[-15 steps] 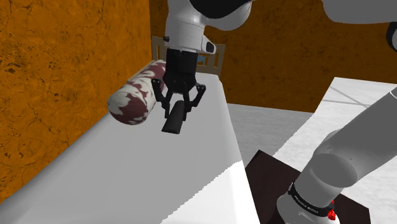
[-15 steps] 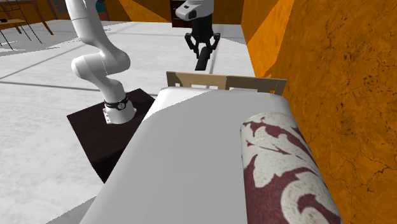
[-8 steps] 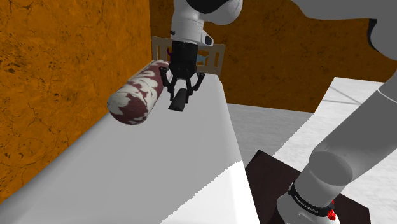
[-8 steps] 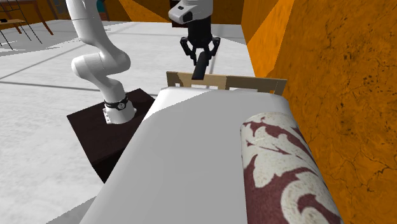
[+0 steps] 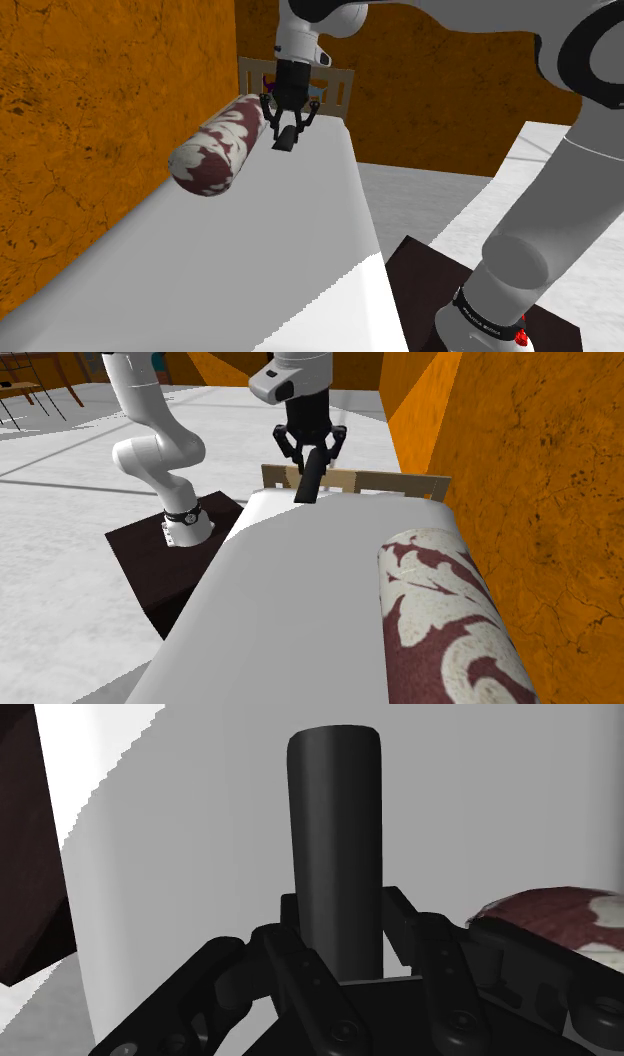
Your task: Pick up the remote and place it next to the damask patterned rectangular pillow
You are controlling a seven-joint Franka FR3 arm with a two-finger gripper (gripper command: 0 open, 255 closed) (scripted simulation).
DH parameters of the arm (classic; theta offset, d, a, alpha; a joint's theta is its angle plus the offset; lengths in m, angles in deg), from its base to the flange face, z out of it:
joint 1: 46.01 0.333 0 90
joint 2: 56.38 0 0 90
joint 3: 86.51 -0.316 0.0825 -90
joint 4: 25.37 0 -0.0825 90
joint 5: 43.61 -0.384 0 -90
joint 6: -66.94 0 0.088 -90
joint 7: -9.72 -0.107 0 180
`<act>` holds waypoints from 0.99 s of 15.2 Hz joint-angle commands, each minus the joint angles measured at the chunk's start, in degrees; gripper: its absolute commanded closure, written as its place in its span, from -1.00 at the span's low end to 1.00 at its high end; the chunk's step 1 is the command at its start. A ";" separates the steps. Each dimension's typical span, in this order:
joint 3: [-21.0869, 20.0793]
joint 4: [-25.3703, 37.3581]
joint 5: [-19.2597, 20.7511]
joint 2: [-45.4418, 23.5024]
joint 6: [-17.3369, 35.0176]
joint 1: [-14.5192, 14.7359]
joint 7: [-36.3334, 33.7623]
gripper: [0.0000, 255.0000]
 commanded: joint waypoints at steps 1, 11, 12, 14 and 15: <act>0.89 3.41 1.68 -3.15 -0.96 -0.89 1.44 1.00; 4.38 26.43 9.36 -20.92 -8.80 -2.40 6.30 1.00; 4.87 31.54 10.59 -24.37 -10.76 -2.17 6.94 1.00; 4.96 29.15 10.37 -23.81 -8.94 -2.44 7.28 1.00; 4.98 28.02 10.29 -23.57 -8.06 -2.58 7.43 1.00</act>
